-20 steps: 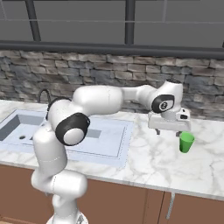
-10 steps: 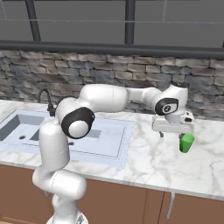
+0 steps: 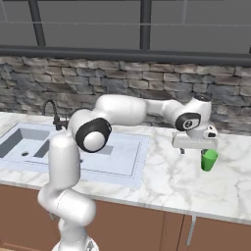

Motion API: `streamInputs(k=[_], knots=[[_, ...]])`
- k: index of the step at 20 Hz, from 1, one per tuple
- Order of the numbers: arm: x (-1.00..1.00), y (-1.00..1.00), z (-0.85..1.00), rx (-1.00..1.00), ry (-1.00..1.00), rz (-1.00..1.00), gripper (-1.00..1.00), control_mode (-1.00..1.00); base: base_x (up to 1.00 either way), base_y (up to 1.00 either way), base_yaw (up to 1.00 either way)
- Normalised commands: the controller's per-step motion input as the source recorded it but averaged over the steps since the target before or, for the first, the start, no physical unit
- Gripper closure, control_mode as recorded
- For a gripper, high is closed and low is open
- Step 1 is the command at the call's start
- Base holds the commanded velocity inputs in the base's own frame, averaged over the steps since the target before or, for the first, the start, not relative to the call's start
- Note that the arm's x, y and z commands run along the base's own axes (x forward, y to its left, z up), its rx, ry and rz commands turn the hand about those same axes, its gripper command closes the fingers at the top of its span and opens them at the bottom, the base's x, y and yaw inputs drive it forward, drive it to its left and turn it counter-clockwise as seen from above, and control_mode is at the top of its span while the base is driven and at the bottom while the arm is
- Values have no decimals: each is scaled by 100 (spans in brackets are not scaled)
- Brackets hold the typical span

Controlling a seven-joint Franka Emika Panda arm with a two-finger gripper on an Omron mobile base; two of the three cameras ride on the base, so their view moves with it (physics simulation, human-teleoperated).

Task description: Place the pot in the left basin and the cup in the right basin of the sink.

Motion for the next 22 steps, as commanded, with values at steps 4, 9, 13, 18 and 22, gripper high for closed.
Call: streamInputs(k=[4, 9, 13, 18, 22], knots=[[16, -2, -20, 0, -3, 1, -100, -100, 0, 0, 0], [12, 0, -24, -1, -2, 0, -100, -100, 0, 0, 0], [6, 0, -27, 0, 0, 0, -100, -100, 0, 0, 0], [6, -2, -26, 0, 0, 0, -100, -100, 0, 0, 0], [5, 0, -15, 0, 0, 0, -100, -100, 0, 0, 0]])
